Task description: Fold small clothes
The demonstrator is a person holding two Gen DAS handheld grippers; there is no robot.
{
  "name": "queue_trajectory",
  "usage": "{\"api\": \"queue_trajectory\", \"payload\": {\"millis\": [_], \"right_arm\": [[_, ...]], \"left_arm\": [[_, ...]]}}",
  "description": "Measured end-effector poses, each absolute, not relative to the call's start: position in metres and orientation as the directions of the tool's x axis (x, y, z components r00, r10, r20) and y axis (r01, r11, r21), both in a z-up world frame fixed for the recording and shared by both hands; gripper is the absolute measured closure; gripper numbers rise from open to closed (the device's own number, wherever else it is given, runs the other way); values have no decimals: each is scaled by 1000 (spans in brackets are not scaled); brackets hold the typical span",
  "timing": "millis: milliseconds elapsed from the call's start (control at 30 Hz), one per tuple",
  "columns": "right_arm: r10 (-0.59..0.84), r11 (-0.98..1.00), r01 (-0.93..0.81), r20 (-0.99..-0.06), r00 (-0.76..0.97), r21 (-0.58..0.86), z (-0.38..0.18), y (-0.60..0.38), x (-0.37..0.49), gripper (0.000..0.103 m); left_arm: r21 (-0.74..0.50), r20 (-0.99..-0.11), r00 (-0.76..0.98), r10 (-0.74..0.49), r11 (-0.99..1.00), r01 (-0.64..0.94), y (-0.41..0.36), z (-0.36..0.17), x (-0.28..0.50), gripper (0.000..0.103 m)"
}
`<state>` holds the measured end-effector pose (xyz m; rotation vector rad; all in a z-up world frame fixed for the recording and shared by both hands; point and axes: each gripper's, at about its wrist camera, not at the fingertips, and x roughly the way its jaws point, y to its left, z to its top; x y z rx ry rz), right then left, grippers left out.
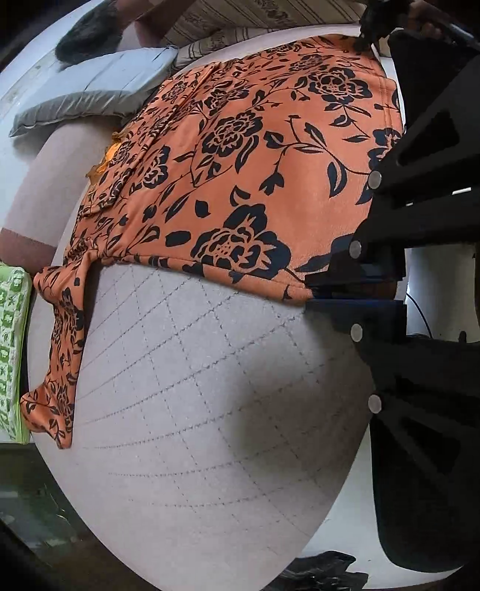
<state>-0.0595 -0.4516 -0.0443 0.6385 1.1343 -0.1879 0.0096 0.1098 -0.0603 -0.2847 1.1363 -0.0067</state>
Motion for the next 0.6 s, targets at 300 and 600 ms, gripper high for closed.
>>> {"api": "queue_trajectory", "payload": {"millis": [300, 600], "right_arm": [[68, 858, 465, -945, 319, 219, -53, -447, -64, 90], [-203, 899, 431, -801, 563, 75, 46, -423, -39, 48]], "left_arm": [[-238, -916, 370, -152, 950, -200, 115, -67, 5, 98], [-374, -854, 456, -251, 906, -201, 136, -27, 11, 48]]}}
